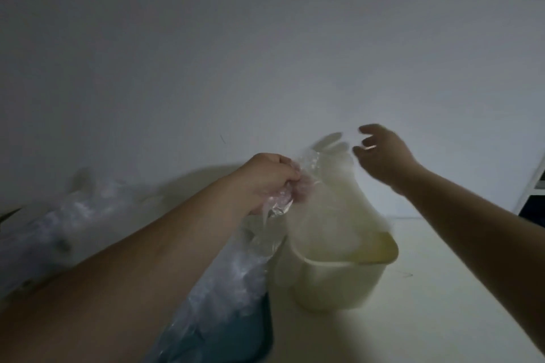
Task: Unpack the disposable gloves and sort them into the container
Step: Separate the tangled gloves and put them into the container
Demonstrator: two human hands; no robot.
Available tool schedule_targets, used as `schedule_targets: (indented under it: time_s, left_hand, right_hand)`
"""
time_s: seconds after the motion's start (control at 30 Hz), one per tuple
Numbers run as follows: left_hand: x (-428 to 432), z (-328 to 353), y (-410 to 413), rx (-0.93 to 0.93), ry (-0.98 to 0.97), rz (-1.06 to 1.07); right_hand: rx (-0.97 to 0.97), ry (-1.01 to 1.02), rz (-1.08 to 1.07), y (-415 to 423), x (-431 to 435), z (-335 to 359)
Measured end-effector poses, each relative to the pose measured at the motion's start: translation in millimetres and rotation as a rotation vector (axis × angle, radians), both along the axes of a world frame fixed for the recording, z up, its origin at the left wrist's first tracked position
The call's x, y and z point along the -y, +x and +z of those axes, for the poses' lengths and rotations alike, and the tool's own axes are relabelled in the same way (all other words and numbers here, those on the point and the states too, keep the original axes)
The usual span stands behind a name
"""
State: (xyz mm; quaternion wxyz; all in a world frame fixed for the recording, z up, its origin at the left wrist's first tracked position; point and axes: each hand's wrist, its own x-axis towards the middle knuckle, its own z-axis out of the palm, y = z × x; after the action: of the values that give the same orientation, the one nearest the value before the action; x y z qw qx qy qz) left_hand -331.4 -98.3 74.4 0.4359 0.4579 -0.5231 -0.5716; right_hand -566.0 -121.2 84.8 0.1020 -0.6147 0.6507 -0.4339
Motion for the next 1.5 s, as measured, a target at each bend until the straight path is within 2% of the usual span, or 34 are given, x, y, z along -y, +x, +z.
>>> schedule_targets:
  time_s: [0.07,0.17,0.27,0.37,0.53,0.7,0.87,1.03,1.1,1.17,1.23,1.33,1.4,1.5]
  left_hand:
    - [7.7,-5.5,-13.7,0.022,0.033,0.044]
    - [19.5,-17.3,-33.0,0.062,0.058,0.101]
    - [26.4,-24.4,-45.0,0.149,-0.006,0.197]
    - [22.7,-21.3,-41.5,0.188,-0.037,0.238]
    - [10.9,-18.4,-2.7,0.213,-0.189,0.334]
    - [-22.8,-19.9,51.3,0.277,-0.225,0.22]
    - [-74.7,-28.4,111.9,0.702,-0.339,0.086]
    - [-105.8,-63.5,164.1,1.103,-0.364,0.074]
    - [-115.5,-79.5,178.5,1.238,-0.34,0.083]
    - [-126.2,-100.3,194.8,1.319,-0.306,0.042]
    - [-131.0,-120.9,200.7,1.312,-0.307,-0.015]
    - [-130.9,-150.0,210.3,1.177,-0.425,0.038]
    - [-128.3,-155.6,219.8,1.078,-0.455,0.081]
    - [-125.0,-142.3,228.8,0.899,-0.371,0.145]
  right_hand:
    - [0.094,-0.057,-0.063,-7.7,-16.6,8.7]
    - [0.081,0.07,0.125,9.2,-49.9,14.8]
    - [-0.165,0.399,0.303,42.0,-78.3,5.2]
    - [-0.355,0.631,0.352,67.2,-75.8,-14.1]
    - [-0.711,0.773,0.375,82.7,-49.5,-47.2]
    - [-1.006,0.958,0.433,89.3,-39.6,-62.2]
    - [-0.924,0.697,0.302,96.5,-49.0,-34.5]
    - [-0.951,0.473,0.183,124.2,-80.8,-2.7]
    - [-0.929,0.339,0.214,150.2,-98.4,0.8]
    - [-0.829,0.236,0.329,183.5,-110.3,-9.1]
    - [-0.694,0.243,0.495,206.1,-119.0,-27.7]
    - [-0.529,0.425,0.665,227.1,-121.2,-66.7]
    - [-0.485,0.463,0.647,233.6,-111.4,-92.3]
    - [-0.399,0.419,0.585,234.6,-95.6,-113.2]
